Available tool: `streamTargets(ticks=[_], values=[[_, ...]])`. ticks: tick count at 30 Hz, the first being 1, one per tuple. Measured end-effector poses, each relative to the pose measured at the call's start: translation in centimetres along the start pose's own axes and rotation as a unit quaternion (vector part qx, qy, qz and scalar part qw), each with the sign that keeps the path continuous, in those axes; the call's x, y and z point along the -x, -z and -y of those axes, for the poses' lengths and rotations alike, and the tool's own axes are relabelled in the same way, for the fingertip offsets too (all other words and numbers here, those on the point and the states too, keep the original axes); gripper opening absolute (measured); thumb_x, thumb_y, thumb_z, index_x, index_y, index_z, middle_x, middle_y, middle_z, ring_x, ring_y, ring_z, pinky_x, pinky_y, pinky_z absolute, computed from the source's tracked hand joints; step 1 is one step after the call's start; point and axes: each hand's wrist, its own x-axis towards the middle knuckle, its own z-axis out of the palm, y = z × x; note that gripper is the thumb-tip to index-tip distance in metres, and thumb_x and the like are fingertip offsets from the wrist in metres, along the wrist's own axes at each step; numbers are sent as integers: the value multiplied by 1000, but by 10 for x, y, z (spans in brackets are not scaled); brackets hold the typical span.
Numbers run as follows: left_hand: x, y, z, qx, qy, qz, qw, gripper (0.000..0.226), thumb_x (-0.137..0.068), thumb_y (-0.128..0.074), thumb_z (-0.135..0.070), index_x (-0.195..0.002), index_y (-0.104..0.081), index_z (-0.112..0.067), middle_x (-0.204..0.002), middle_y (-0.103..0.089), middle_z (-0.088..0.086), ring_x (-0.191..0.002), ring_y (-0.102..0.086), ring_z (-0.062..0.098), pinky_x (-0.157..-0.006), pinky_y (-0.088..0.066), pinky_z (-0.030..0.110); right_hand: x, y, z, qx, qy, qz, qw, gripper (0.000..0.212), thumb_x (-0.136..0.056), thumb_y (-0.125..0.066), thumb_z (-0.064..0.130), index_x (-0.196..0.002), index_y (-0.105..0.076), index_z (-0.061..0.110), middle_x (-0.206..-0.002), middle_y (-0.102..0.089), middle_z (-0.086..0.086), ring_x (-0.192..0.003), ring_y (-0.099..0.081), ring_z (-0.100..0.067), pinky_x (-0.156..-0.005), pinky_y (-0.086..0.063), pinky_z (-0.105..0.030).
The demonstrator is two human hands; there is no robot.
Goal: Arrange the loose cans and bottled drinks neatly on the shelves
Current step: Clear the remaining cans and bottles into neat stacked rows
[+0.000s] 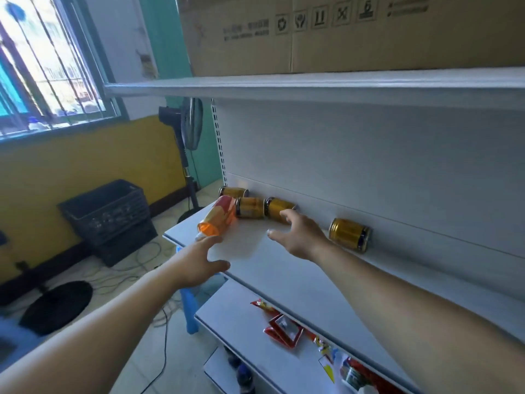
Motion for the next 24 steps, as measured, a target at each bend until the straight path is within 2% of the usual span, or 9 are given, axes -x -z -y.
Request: streamTargets(ticks=[5,9,13,15,17,21,24], values=[[-57,13,27,17,21,-11,1000,66,-84,-65,-44,-141,-35,-30,-146,-37,2,-121,-48,22,-99,-38,30,-62,-22,2,20,-19,16,999,69,-86,-63,48,-143,-41,18,-143,-47,-10,-130,-44,-27,-103,-41,-35],[-101,16,42,20,40,-10,999,75,-82,-68,-42,-145,-29,-29,-148,-32,2,-122,-47,24,-96,-41,33,-104,-35,-8,75,-36,-20,996,68,-84,-65,44,-141,-41,15,-144,-41,-11,-132,-38,-28,-106,-36,-33],[-146,6,59,41,20,8,999,90,-78,-72,-40,-149,-18,-27,-145,-30,6,-124,-42,28,-98,-41,36,-133,-46,-26,197,-85,-31,976,81,-86,-60,45,-151,-20,19,-160,-13,-9,-146,-16,-27,-116,-23,-38],[-161,-3,64,78,19,24,996,96,-77,-74,-37,-149,-13,-27,-142,-29,8,-121,-42,30,-94,-44,35,-138,-57,-34,213,-124,-23,969,88,-86,-60,46,-154,-8,21,-161,-8,-7,-146,-13,-27,-115,-24,-40],[-168,-12,68,86,15,28,996,97,-77,-75,-32,-150,-11,-27,-138,-30,10,-119,-43,33,-94,-44,35,-139,-70,-35,217,-158,-33,963,92,-86,-62,45,-153,-5,19,-158,-12,-9,-142,-19,-30,-110,-30,-40],[-167,-17,75,78,-22,-9,997,75,-87,-59,-18,-147,-15,-28,-131,-37,11,-107,-51,32,-79,-37,28,-141,-83,-28,225,-172,-103,953,75,-83,-68,47,-139,-32,13,-139,-29,-12,-127,-33,-32,-97,-39,-38],[-163,-11,83,108,-21,-16,994,65,-86,-55,-15,-141,-22,-27,-131,-38,10,-102,-50,30,-77,-39,29,-143,-86,-24,198,-175,-111,958,64,-81,-73,42,-126,-39,11,-129,-43,-15,-119,-46,-35,-91,-43,-38]])
